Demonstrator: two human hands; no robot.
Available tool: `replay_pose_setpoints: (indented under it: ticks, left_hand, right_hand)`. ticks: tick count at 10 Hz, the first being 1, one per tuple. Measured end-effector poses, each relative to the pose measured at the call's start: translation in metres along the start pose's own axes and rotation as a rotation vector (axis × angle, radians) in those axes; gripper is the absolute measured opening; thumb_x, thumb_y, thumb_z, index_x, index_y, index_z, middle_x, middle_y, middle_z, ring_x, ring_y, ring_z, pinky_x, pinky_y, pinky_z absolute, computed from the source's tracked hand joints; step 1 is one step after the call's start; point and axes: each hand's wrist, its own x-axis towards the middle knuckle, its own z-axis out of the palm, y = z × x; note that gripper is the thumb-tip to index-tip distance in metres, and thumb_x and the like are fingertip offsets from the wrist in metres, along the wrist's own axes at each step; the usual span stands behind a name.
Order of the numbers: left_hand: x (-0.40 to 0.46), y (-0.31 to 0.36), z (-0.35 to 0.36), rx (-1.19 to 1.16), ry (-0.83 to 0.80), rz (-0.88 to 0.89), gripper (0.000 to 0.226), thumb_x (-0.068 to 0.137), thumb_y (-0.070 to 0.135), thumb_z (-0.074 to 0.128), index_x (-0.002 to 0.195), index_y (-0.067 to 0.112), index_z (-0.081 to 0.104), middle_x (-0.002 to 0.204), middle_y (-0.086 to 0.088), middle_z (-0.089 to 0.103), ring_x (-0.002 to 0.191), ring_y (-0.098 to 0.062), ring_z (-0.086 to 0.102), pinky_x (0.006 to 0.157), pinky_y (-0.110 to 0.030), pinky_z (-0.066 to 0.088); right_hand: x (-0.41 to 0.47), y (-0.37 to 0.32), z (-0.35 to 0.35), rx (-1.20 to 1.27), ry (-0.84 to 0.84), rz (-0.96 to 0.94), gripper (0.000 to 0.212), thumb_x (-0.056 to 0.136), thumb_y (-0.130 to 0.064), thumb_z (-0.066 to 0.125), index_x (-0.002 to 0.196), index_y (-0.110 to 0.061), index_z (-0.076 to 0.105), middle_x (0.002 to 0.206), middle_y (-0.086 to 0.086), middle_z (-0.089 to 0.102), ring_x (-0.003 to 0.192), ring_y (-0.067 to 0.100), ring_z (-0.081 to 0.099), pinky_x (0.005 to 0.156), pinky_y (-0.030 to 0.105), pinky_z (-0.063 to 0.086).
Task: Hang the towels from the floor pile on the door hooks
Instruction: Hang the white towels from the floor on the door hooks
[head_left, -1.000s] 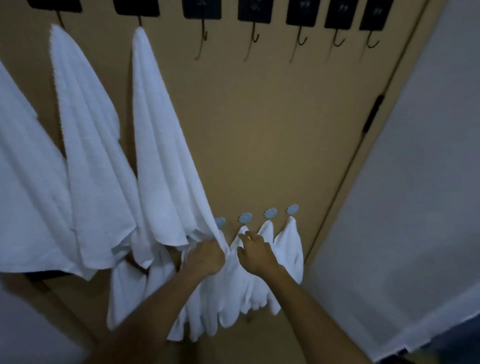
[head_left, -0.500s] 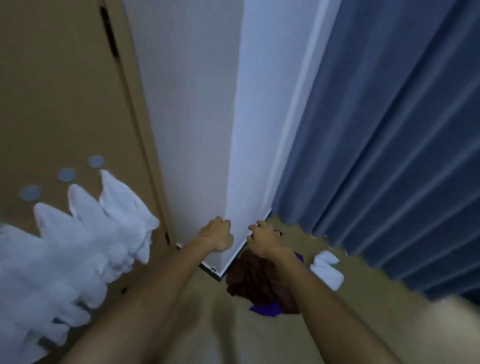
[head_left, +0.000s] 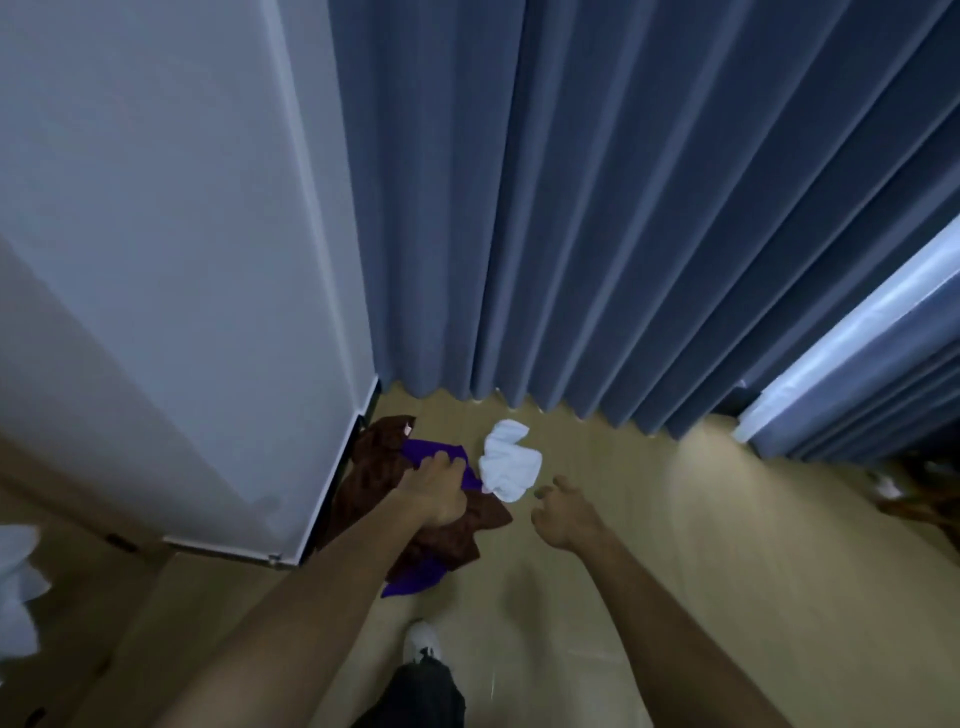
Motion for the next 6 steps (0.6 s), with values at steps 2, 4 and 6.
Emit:
replay_pose_setpoints:
  ticks: [2,4,6]
  left_hand:
    - [0.090,0.018,0.000,0.008,-0.025,-0.032,0.059,0.096,0.037,0.036,0.148,0.014,0.019,0.154,-0.011,0.019,0.140,-0.032,0.021,0.112,-0.049,0.022]
    - [0.157,0.032,-0.012,-0.002,-0.131,-0.052,0.058,0.096,0.037,0.037,0.147,0.015,0.021,0.151,-0.011,0.022,0.138,-0.032,0.024,0.111,-0.051,0.021]
    - [0.214,0.041,-0.030,-0.057,-0.157,-0.116,0.059,0.095,0.034,0.040,0.147,0.016,0.020,0.151,-0.014,0.023,0.138,-0.034,0.025,0.111,-0.051,0.023]
  right_hand:
    - [0.073,0.020,-0.030,0.025,-0.059,0.041,0.053,0.099,-0.036,0.035,0.148,-0.018,0.024,0.158,0.009,0.012,0.144,0.032,0.015,0.115,0.044,0.020]
    - [0.136,0.042,-0.056,0.078,-0.170,0.072,0.054,0.099,-0.038,0.037,0.148,-0.022,0.024,0.158,0.006,0.010,0.144,0.032,0.012,0.116,0.047,0.016]
    - [0.210,0.075,-0.080,0.002,-0.263,0.045,0.049,0.098,-0.031,0.038,0.146,-0.022,0.031,0.155,0.010,0.018,0.142,0.032,0.019,0.114,0.044,0.019]
